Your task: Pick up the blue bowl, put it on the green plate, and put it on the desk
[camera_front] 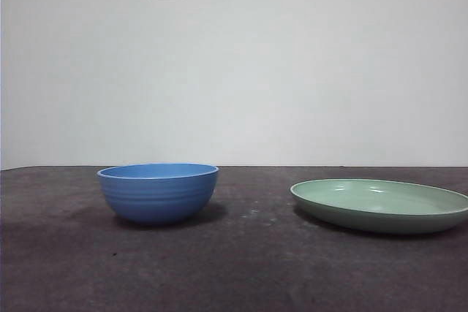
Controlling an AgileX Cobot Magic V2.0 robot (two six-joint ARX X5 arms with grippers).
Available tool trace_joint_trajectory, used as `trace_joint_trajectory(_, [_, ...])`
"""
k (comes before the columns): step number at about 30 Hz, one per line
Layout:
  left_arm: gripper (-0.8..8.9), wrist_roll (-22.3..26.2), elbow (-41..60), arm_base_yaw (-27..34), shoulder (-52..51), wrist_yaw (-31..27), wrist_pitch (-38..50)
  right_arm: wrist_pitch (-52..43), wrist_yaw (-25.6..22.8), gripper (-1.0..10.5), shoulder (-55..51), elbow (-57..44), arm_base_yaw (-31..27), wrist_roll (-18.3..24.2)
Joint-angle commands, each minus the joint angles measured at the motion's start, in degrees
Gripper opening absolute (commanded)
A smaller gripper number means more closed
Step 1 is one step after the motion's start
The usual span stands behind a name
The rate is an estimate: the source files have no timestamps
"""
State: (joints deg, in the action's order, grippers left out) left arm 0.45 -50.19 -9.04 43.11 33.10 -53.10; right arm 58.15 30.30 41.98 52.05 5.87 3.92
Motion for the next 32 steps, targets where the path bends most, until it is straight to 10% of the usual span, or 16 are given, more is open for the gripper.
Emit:
trace_joint_trajectory(1, [0.1, 0.83, -1.09, -0.15, 0.31, 0.37, 0.44, -0.22, 0.35, 0.1, 0.24, 1.09, 0.5, 1.05])
trace_joint_trajectory(11, [4.22, 0.13, -1.09, -0.15, 0.31, 0.37, 0.39, -0.22, 0.28, 3.7, 0.24, 1.09, 0.66, 0.59])
trace_joint_trajectory(32, [4.33, -3.67, -4.24, -0.66, 3.89, -3.28, 3.04, -0.28, 0.31, 3.7, 0.24, 1.09, 0.66, 0.57])
